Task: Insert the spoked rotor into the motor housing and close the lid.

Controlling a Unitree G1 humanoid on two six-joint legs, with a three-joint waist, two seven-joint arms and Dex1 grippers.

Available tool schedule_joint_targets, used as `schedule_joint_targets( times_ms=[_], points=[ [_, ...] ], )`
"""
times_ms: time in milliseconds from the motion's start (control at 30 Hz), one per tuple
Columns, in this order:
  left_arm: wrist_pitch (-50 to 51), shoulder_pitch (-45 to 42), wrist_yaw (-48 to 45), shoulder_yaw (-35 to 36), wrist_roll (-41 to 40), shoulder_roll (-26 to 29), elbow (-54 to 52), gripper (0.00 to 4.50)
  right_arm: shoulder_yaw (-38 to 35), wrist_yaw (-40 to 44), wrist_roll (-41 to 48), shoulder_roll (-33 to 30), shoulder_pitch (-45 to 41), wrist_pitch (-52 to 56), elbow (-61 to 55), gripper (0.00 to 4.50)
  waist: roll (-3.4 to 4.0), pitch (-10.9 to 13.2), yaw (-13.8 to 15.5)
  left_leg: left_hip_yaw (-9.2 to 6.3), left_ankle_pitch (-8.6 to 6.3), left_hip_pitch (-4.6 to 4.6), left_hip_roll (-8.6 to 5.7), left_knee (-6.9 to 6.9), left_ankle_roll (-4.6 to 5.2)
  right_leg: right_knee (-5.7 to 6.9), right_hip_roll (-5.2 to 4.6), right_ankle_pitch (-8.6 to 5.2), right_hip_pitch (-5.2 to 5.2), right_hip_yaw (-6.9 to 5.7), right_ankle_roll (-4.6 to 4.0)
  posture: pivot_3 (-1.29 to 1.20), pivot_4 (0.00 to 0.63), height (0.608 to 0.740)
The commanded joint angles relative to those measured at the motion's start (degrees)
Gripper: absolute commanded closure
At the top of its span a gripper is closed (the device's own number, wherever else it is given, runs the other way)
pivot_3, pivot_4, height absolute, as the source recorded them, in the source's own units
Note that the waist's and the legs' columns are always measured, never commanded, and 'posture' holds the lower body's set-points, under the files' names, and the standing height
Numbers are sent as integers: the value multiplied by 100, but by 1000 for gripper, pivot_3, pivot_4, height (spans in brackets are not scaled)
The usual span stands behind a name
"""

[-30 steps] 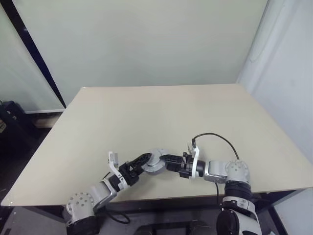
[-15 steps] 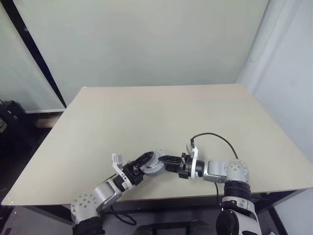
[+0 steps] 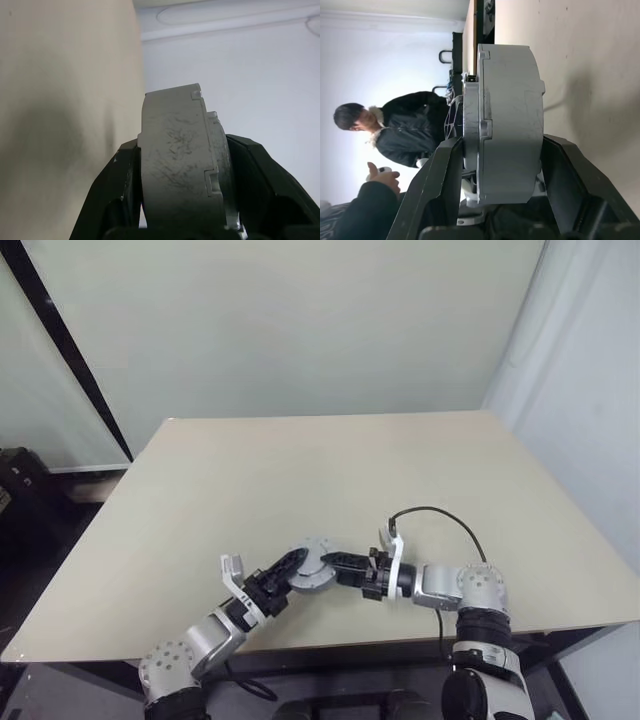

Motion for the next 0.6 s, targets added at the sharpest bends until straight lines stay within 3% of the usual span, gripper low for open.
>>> schedule_joint_targets(
  times_ms=[33, 167, 200, 367, 600],
  points=[
    [0, -32, 60, -258, 3, 3, -21, 2379, 118, 62, 272, 369, -120, -209, -333, 1496, 0, 0, -3, 0, 0, 0, 0, 0, 0, 0, 0, 0, 0, 0, 0, 0, 0, 740],
    [-98, -62, 13, -288, -27, 35, 42, 2504, -125, -200, 338, 456, -159, -311, -222, 93, 0, 0, -3, 0, 0, -1, 0, 0, 0, 0, 0, 0, 0, 0, 0, 0, 0, 740],
    [-126, -70, -1, -291, -41, 41, 61, 2504, -175, -290, 315, 457, -181, -363, -158, 0, 0, 0, 0, 0, 0, 0, 0, 0, 0, 0, 0, 0, 1, 1, 0, 0, 0, 740],
    [-357, -89, -76, -347, 30, 82, 87, 2504, -1, -267, 368, 348, -125, -473, -212, 0, 0, 0, -13, 0, 0, -2, -2, 2, 0, -1, 0, 0, -1, 2, 0, 0, 0, 740],
    [-1296, -314, -100, -213, 514, 428, -188, 2504, 1967, 749, -734, -494, 419, -2313, -1114, 0, 0, 0, -25, -1, 0, -3, -1, 0, 0, -1, 1, 0, -2, 2, 0, 0, 0, 740]
  ],
)
